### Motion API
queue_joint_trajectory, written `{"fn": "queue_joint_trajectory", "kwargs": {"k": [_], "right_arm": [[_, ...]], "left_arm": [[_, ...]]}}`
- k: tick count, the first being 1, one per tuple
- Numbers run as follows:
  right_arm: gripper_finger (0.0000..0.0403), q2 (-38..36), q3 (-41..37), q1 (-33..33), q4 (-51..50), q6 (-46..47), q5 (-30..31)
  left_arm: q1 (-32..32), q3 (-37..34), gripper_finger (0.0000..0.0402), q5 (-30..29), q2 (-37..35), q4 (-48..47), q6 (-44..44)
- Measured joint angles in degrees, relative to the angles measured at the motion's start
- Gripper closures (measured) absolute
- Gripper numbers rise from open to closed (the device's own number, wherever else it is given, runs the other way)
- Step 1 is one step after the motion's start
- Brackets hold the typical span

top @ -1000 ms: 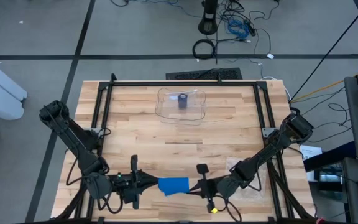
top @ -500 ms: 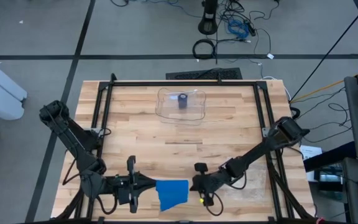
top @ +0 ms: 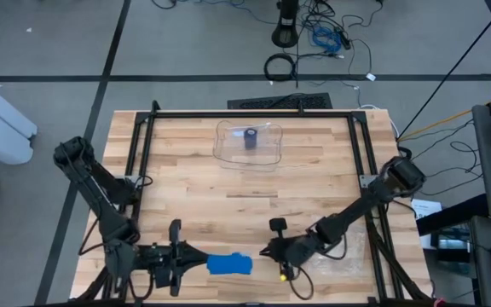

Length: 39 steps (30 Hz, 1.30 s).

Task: Roll bandage
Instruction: Roll the blue bandage

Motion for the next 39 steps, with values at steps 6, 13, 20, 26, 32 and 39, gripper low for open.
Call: {"fn": "queue_joint_trajectory", "kwargs": {"k": [6, 13, 20, 26, 32, 39], "right_arm": [[0.0403, -0.86, 0.00, 4.61, 0.83, -10.90, 14.91], [0.0403, 0.72, -0.02, 7.58, 10.57, -28.82, 17.69], [0.0375, 0.94, 0.00, 7.59, 14.20, -35.02, 24.65], [0.0292, 0.96, 0.00, 8.51, 15.51, -46.05, 25.47], [0.0186, 0.96, 0.00, 8.47, 17.45, -52.65, 27.30], [0.0150, 0.96, 0.00, 7.86, 19.01, -62.81, 28.85]], "left_arm": [[-0.67, 0.00, 0.0402, 0.00, -1.01, -0.87, -4.49], [1.23, 0.00, 0.0402, 0.05, -2.00, -3.04, -12.80], [3.69, 0.02, 0.0402, 2.41, -2.00, -4.60, -18.80], [4.12, 0.02, 0.0402, 3.09, -1.97, -5.26, -19.51], [4.11, 0.02, 0.0402, 3.10, -1.97, -5.36, -19.52], [4.09, 0.02, 0.0402, 4.46, -1.97, -5.32, -19.59]]}}
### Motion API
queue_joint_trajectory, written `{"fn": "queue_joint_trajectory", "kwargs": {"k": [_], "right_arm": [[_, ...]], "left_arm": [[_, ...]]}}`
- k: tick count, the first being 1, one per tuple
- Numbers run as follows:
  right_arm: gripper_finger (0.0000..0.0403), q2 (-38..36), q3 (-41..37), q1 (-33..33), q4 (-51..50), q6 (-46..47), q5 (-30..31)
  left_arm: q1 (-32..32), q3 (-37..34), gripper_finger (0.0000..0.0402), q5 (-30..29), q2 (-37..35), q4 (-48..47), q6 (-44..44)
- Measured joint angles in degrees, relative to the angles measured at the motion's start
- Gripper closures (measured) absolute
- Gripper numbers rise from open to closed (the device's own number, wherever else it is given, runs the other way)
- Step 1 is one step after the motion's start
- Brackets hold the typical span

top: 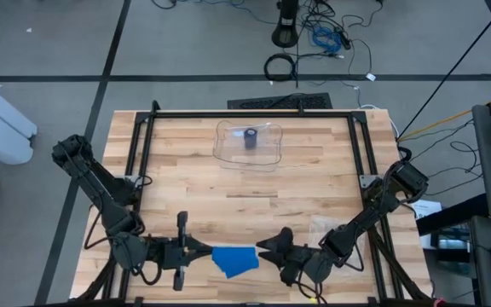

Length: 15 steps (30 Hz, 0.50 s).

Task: Roll bandage
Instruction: Roll the blue bandage

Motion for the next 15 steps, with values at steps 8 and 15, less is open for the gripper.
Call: {"fn": "queue_joint_trajectory", "kwargs": {"k": [8, 15], "right_arm": [[0.0193, 0.00, 0.00, 1.86, 4.60, -7.54, -0.63], [0.0222, 2.33, 1.51, 2.05, 6.45, -8.48, -5.04]], "left_arm": [[0.04, 0.00, 0.0402, 0.00, 0.02, -0.06, -0.87], [0.60, 0.00, 0.0402, 0.01, 0.02, 0.01, -1.43]]}}
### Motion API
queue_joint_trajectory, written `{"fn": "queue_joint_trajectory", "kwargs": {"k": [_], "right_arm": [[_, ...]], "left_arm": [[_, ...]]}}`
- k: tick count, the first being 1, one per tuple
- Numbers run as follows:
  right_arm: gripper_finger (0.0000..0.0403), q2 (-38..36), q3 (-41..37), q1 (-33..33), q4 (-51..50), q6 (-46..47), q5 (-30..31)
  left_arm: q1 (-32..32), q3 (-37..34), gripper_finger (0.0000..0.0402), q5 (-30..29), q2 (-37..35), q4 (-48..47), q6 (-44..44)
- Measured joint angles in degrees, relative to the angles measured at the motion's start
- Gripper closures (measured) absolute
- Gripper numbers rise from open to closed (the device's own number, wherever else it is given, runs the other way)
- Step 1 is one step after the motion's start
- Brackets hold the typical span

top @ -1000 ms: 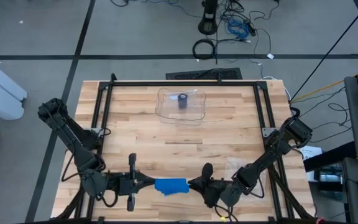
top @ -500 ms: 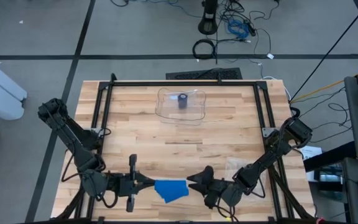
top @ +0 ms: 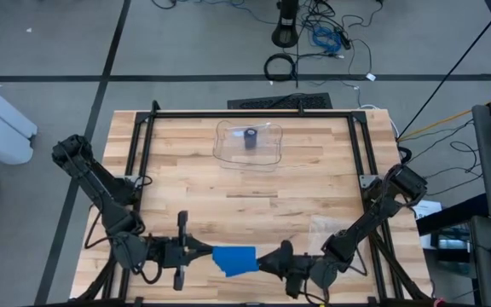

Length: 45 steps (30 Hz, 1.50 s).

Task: Roll bandage
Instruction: Roll the blue bandage

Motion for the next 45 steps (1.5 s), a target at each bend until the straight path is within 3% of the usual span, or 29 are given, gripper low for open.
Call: {"fn": "queue_joint_trajectory", "kwargs": {"k": [4, 12, 18, 22, 27, 33, 40, 45], "right_arm": [[0.0235, 3.45, 3.47, -0.98, 0.18, -3.62, 0.63], [0.0274, 6.63, 10.16, -0.44, 0.30, -7.83, 7.54], [0.0341, 6.63, 10.43, 0.07, -0.06, -4.28, 7.54], [0.0395, 6.63, 10.41, 0.11, -2.37, 4.26, 7.63], [0.0401, 6.63, 10.43, -1.20, -8.90, 24.78, 7.80], [0.0399, 6.63, 10.41, -3.09, -20.44, 40.48, 7.15], [0.0398, 6.61, 10.41, -5.29, -24.29, 50.28, -7.46], [0.0382, 6.56, 10.41, -5.36, -21.92, 50.74, -7.45]], "left_arm": [[0.58, 0.00, 0.0402, 0.42, 0.00, -0.42, -0.63], [0.82, 0.00, 0.0402, 1.48, 0.02, -1.50, -1.50], [0.80, 0.00, 0.0402, 1.48, 0.02, -1.53, -1.50], [0.80, 0.00, 0.0402, 1.48, 0.02, -1.52, -1.48], [0.80, 0.00, 0.0402, 1.46, 0.01, -1.28, -1.00], [0.22, 0.00, 0.0402, 0.74, -0.24, -0.33, 1.04], [-2.43, 0.00, 0.0401, -2.85, -0.24, 2.58, 4.83], [-2.99, 0.00, 0.0401, -3.86, -0.27, 3.43, 5.08]]}}
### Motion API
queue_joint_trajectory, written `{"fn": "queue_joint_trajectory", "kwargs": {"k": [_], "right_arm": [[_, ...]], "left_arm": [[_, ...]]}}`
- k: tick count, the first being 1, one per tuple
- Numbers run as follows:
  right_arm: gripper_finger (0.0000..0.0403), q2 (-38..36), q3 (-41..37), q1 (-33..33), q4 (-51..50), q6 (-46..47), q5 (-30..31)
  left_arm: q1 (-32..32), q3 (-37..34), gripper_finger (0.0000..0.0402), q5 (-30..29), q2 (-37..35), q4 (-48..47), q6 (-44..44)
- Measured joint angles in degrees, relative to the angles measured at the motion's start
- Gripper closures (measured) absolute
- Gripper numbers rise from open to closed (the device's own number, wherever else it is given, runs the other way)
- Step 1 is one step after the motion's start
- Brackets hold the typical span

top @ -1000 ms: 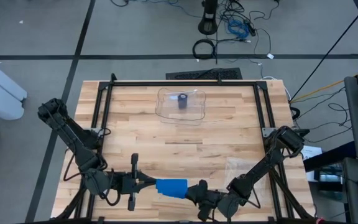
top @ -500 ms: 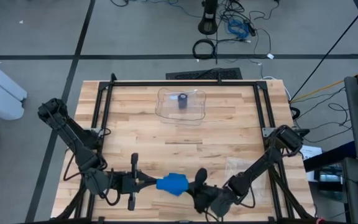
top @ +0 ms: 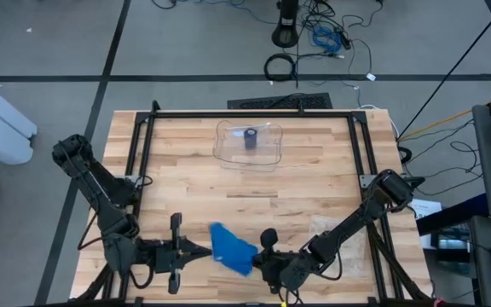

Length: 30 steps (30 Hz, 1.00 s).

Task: Roll bandage
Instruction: Roll the blue bandage

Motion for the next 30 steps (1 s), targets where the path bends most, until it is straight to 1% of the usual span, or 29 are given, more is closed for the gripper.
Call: {"fn": "queue_joint_trajectory", "kwargs": {"k": [3, 6, 9, 12, 14, 17, 19, 20, 23, 26, 28, 30], "right_arm": [[0.0373, -0.29, -0.09, 0.32, 2.62, -1.98, 1.97], [0.0370, -0.78, -0.07, 0.85, 6.87, -5.35, 2.53], [0.0369, -1.08, -0.04, 1.47, 7.62, -6.30, 5.33], [0.0368, -1.22, -0.04, 1.89, 5.19, -3.74, 9.20], [0.0363, -1.32, -0.04, 1.91, 1.21, -0.21, 11.74], [0.0349, -1.33, -0.04, 1.79, -5.61, 6.80, 15.62], [0.0337, -1.33, -0.04, 1.50, -9.31, 12.81, 19.43], [0.0331, -1.40, -0.04, 1.31, -10.63, 13.91, 19.79], [0.0318, -1.68, -0.07, 1.06, -11.23, 14.12, 20.21], [0.0315, -2.45, -0.07, 1.15, -11.16, 14.40, 21.70], [0.0315, -3.08, -0.07, 1.21, -11.27, 14.58, 21.69], [0.0314, -3.53, -0.04, 1.17, -11.22, 15.46, 21.68]], "left_arm": [[0.04, 0.00, 0.0401, -0.18, -0.06, -0.09, 0.00], [0.08, 0.00, 0.0401, -0.24, -0.06, -0.25, 0.00], [0.08, 0.00, 0.0401, -0.67, -0.06, -0.84, -0.04], [0.08, 0.02, 0.0401, -1.24, -0.06, -1.54, -0.44], [0.08, 0.02, 0.0401, -2.15, -0.06, -2.95, -0.68], [0.08, 0.02, 0.0401, -5.39, -0.06, -6.88, -4.93], [0.08, 0.04, 0.0401, -6.25, -0.06, -11.51, -10.34], [0.05, 0.04, 0.0401, -6.17, -0.06, -14.51, -14.21], [-0.49, 0.04, 0.0401, -2.63, 0.50, -24.50, -30.65], [-2.50, 0.04, 0.0401, 0.12, 3.58, -33.66, -46.95], [-4.52, 0.04, 0.0401, 0.42, 6.60, -37.04, -55.28], [-6.45, 0.04, 0.0401, 1.07, 9.47, -37.20, -61.34]]}}
